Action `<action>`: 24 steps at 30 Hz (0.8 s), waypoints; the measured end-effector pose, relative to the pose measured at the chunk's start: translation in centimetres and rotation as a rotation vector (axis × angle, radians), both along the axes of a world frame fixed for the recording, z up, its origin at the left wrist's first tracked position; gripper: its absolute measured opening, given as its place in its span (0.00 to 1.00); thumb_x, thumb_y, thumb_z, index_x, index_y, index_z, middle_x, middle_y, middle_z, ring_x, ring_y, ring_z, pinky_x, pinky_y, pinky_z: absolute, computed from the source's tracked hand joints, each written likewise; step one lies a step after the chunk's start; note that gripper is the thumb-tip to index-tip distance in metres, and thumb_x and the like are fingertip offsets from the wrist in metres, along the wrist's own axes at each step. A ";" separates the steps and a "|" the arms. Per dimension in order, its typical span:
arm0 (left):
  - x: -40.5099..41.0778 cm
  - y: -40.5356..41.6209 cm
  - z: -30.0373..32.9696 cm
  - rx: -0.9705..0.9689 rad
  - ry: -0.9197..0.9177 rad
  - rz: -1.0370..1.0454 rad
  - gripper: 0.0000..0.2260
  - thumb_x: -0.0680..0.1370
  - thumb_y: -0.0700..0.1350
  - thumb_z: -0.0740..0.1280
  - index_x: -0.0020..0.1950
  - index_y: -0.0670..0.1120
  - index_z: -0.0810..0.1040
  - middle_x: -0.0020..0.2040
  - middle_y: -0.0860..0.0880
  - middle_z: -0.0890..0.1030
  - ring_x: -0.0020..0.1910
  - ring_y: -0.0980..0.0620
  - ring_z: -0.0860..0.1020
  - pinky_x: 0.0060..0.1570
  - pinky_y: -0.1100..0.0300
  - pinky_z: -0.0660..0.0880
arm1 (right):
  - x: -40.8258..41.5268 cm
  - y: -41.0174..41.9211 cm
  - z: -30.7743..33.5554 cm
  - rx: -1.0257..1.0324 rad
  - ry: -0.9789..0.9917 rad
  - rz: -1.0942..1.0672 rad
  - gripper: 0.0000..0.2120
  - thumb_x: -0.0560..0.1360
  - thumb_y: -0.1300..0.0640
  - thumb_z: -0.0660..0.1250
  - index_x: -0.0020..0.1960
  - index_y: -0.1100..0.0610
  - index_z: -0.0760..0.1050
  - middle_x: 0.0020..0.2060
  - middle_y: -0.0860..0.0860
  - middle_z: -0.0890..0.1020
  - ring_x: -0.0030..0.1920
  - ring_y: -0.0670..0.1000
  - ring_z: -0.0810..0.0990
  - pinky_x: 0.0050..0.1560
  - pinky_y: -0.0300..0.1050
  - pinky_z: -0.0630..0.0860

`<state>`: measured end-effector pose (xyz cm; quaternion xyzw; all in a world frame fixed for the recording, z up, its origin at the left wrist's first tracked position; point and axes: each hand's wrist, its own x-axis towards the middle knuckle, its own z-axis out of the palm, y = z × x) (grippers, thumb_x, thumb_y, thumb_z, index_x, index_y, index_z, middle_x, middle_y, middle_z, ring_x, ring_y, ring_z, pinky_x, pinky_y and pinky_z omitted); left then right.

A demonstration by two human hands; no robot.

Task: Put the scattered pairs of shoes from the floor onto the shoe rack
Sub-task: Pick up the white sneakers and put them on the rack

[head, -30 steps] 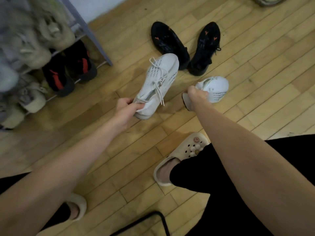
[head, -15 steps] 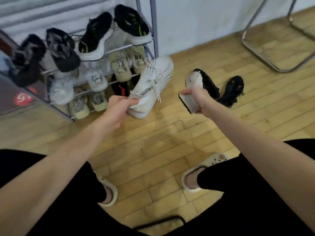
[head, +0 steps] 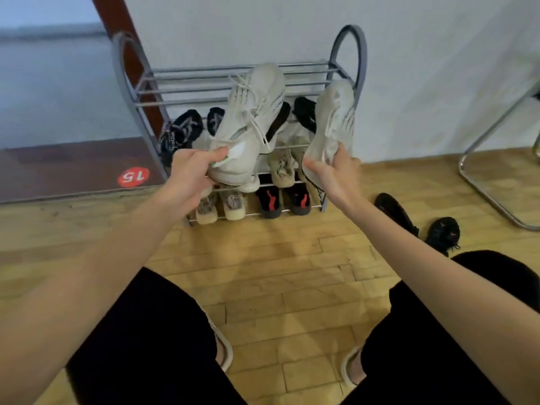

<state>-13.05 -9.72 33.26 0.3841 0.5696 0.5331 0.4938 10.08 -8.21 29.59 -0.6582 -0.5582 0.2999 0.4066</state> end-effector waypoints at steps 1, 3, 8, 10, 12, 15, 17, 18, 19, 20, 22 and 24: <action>-0.8 0.1 0.5 0.005 -0.013 0.014 0.03 0.75 0.37 0.70 0.43 0.43 0.82 0.39 0.52 0.86 0.43 0.56 0.84 0.50 0.56 0.80 | -1.1 0.2 0.4 0.005 -0.010 0.023 0.38 0.63 0.34 0.64 0.70 0.48 0.65 0.62 0.57 0.75 0.65 0.60 0.71 0.65 0.59 0.70; -2.6 0.3 1.2 0.016 -0.012 0.042 0.03 0.75 0.38 0.70 0.41 0.43 0.81 0.39 0.51 0.86 0.45 0.54 0.84 0.53 0.52 0.79 | -3.3 0.8 1.0 0.019 -0.033 0.081 0.40 0.62 0.32 0.64 0.70 0.47 0.65 0.63 0.57 0.74 0.65 0.60 0.70 0.66 0.60 0.68; -6.4 2.4 2.5 0.034 -0.017 0.161 0.01 0.75 0.38 0.70 0.44 0.42 0.79 0.46 0.47 0.83 0.49 0.51 0.82 0.55 0.52 0.79 | -8.1 4.7 3.2 0.025 -0.093 0.196 0.39 0.60 0.31 0.63 0.65 0.50 0.69 0.60 0.58 0.75 0.62 0.62 0.72 0.62 0.63 0.71; -7.7 4.1 2.7 0.043 -0.029 0.217 0.03 0.74 0.38 0.71 0.44 0.42 0.78 0.47 0.46 0.83 0.49 0.50 0.83 0.53 0.52 0.80 | -9.9 6.6 4.4 0.019 -0.097 0.231 0.34 0.64 0.35 0.65 0.64 0.51 0.69 0.61 0.58 0.75 0.64 0.62 0.71 0.63 0.62 0.69; -9.0 6.3 2.7 0.039 -0.021 0.273 0.04 0.73 0.39 0.72 0.43 0.42 0.77 0.45 0.46 0.83 0.48 0.50 0.83 0.49 0.53 0.80 | -11.5 9.0 5.5 0.000 -0.113 0.260 0.29 0.68 0.39 0.66 0.64 0.52 0.69 0.63 0.57 0.74 0.65 0.61 0.70 0.65 0.61 0.68; -10.9 9.9 2.8 0.048 0.046 0.348 0.08 0.71 0.43 0.73 0.43 0.41 0.78 0.45 0.44 0.83 0.48 0.48 0.82 0.49 0.51 0.80 | -13.5 12.7 6.9 -0.015 -0.140 0.262 0.27 0.62 0.37 0.65 0.57 0.48 0.70 0.61 0.57 0.76 0.62 0.62 0.72 0.63 0.61 0.70; -12.0 12.5 2.8 0.063 0.120 0.367 0.09 0.70 0.45 0.73 0.43 0.41 0.77 0.49 0.41 0.83 0.48 0.46 0.82 0.51 0.49 0.80 | -14.4 15.1 7.3 -0.005 -0.165 0.266 0.23 0.60 0.37 0.66 0.50 0.48 0.71 0.57 0.56 0.78 0.59 0.62 0.75 0.61 0.61 0.71; -12.3 13.7 3.0 0.084 0.149 0.373 0.07 0.71 0.44 0.71 0.40 0.43 0.77 0.47 0.41 0.82 0.46 0.46 0.81 0.48 0.51 0.78 | -14.7 16.1 7.5 -0.003 -0.176 0.283 0.20 0.62 0.39 0.67 0.48 0.49 0.71 0.54 0.55 0.79 0.57 0.61 0.76 0.60 0.61 0.72; -12.6 14.8 3.1 0.098 0.166 0.381 0.07 0.72 0.44 0.70 0.36 0.44 0.75 0.43 0.41 0.80 0.43 0.48 0.80 0.43 0.53 0.76 | -15.0 17.1 7.7 -0.003 -0.190 0.301 0.16 0.65 0.41 0.68 0.46 0.50 0.71 0.52 0.54 0.80 0.55 0.60 0.77 0.59 0.60 0.73; -12.7 15.9 3.4 0.106 0.181 0.395 0.09 0.72 0.43 0.69 0.34 0.46 0.73 0.40 0.43 0.77 0.41 0.49 0.77 0.40 0.55 0.72 | -15.1 18.3 7.7 -0.003 -0.201 0.313 0.14 0.67 0.43 0.69 0.44 0.50 0.70 0.50 0.53 0.79 0.54 0.59 0.77 0.58 0.58 0.73; -12.9 18.1 3.5 0.123 0.213 0.425 0.11 0.73 0.43 0.67 0.33 0.47 0.69 0.35 0.45 0.72 0.36 0.51 0.72 0.34 0.57 0.66 | -15.4 20.6 7.7 0.003 -0.249 0.307 0.13 0.63 0.43 0.68 0.38 0.48 0.67 0.46 0.53 0.76 0.51 0.58 0.75 0.52 0.55 0.70; -13.1 19.9 3.4 0.136 0.273 0.435 0.08 0.74 0.44 0.66 0.35 0.45 0.73 0.34 0.47 0.71 0.33 0.53 0.69 0.31 0.59 0.63 | -15.6 22.6 7.5 0.003 -0.296 0.301 0.13 0.60 0.44 0.66 0.34 0.48 0.64 0.46 0.55 0.74 0.51 0.59 0.73 0.49 0.54 0.66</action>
